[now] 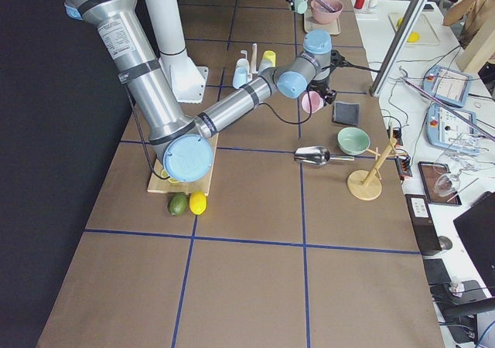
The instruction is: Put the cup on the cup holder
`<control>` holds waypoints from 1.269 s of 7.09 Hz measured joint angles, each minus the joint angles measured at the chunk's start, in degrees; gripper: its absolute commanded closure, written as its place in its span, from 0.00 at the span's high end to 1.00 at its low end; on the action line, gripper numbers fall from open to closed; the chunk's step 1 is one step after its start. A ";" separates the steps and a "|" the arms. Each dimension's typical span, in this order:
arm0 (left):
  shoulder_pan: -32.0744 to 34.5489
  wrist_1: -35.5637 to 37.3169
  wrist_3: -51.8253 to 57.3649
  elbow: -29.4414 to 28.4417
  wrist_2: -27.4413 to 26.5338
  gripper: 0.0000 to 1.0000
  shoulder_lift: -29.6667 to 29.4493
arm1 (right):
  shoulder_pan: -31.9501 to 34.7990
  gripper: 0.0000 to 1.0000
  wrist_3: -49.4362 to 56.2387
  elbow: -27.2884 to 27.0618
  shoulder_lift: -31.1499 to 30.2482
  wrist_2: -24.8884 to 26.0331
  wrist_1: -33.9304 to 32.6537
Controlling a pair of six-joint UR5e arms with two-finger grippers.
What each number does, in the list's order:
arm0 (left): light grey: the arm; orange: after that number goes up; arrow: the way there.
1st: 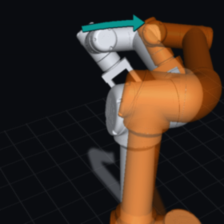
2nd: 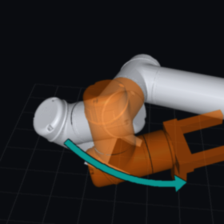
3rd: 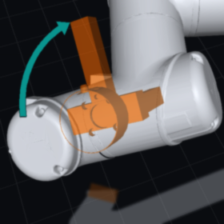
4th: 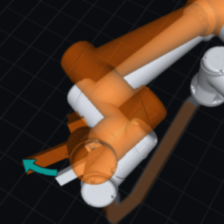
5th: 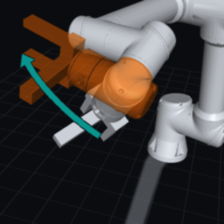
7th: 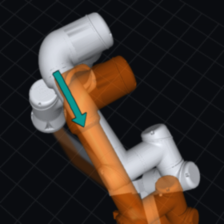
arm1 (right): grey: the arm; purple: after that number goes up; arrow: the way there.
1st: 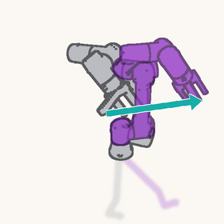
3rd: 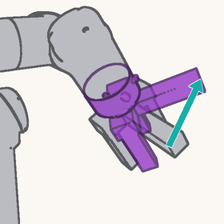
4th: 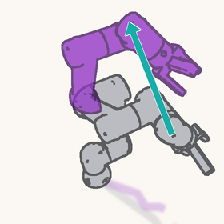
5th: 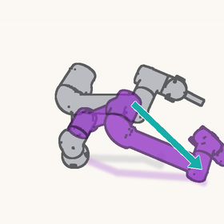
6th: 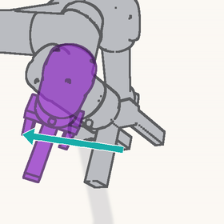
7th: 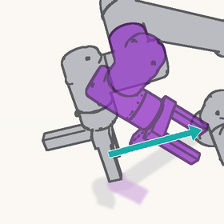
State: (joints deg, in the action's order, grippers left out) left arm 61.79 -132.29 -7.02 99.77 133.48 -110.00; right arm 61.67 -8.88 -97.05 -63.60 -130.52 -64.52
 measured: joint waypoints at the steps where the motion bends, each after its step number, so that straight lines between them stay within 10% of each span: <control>1: -1.42 -4.74 -3.55 2.24 -3.85 0.05 0.67 | -0.66 0.00 -5.55 -0.06 0.06 -0.76 7.52; 4: -13.14 -20.42 -12.55 8.80 -23.52 0.05 4.01 | -5.85 0.00 -26.67 -0.14 0.23 2.63 31.81; 9: -37.22 -42.96 -18.67 10.17 -50.01 0.05 7.71 | -23.50 0.00 -35.43 0.86 -1.25 36.81 61.70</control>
State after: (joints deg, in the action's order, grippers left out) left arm 24.58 -175.25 -25.69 109.94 83.46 -102.29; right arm 38.17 -44.31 -96.20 -64.85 -93.71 -2.82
